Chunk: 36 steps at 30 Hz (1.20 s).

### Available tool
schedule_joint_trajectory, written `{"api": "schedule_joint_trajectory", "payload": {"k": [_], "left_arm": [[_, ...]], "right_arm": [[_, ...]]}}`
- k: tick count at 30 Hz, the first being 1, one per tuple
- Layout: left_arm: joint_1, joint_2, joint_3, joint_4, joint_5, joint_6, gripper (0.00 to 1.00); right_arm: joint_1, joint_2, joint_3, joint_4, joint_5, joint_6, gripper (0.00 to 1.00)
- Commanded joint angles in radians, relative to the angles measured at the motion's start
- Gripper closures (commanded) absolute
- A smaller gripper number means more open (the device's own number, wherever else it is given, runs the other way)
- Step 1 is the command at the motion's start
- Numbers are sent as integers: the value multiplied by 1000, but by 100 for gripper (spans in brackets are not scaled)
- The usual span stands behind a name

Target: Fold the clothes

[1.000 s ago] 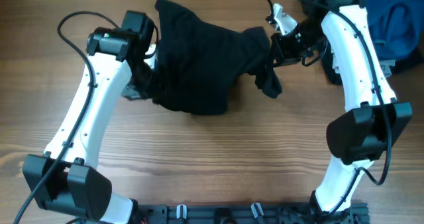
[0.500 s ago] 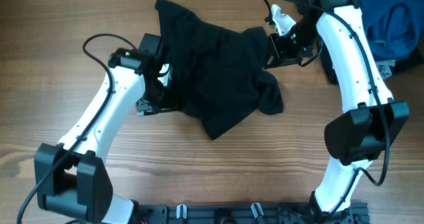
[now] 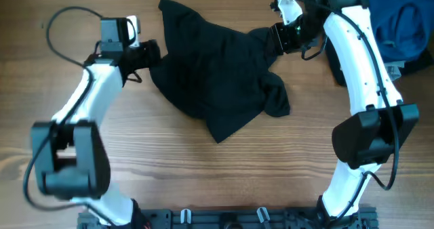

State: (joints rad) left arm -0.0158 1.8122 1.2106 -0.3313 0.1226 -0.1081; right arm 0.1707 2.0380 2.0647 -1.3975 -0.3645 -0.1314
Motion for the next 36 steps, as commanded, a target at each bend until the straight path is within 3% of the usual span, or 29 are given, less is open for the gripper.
{"api": "schedule_joint_trajectory", "payload": {"k": [1,7,9,10,11,12,19,24,28,29,33,36], "left_arm": [[3,119,0,32,39,53,19],[3,190,0,64,97,52,22],[3,191,0,75,148,49,47],[3,191,0,77,169,44,76],[3,191,0,76,175,33,89],[3,191,0,73,177,17,96],[52,71,34,-63,156,-31,96],[155,-235,39,-329,-105,-65,96],[200,-293,39,-505,-136,-64,96],[202,-290,37,-536,-136,-64,93],[202,-288,34,-605,-137,-64,64],[202,-288,34,-616,-140,-64,53]], "right_arm": [[1,-24,1,1,6,1,48],[1,-24,1,-1,6,3,48],[1,-24,1,0,6,3,48],[1,-24,1,0,6,3,48],[1,-24,1,0,6,3,48],[1,-24,1,0,6,3,48],[1,-24,1,0,6,3,47],[1,-24,1,6,6,3,45],[1,-24,1,16,6,3,44],[1,-24,1,14,6,3,44],[1,-24,1,17,6,0,41],[1,-24,1,19,6,1,40]]}}
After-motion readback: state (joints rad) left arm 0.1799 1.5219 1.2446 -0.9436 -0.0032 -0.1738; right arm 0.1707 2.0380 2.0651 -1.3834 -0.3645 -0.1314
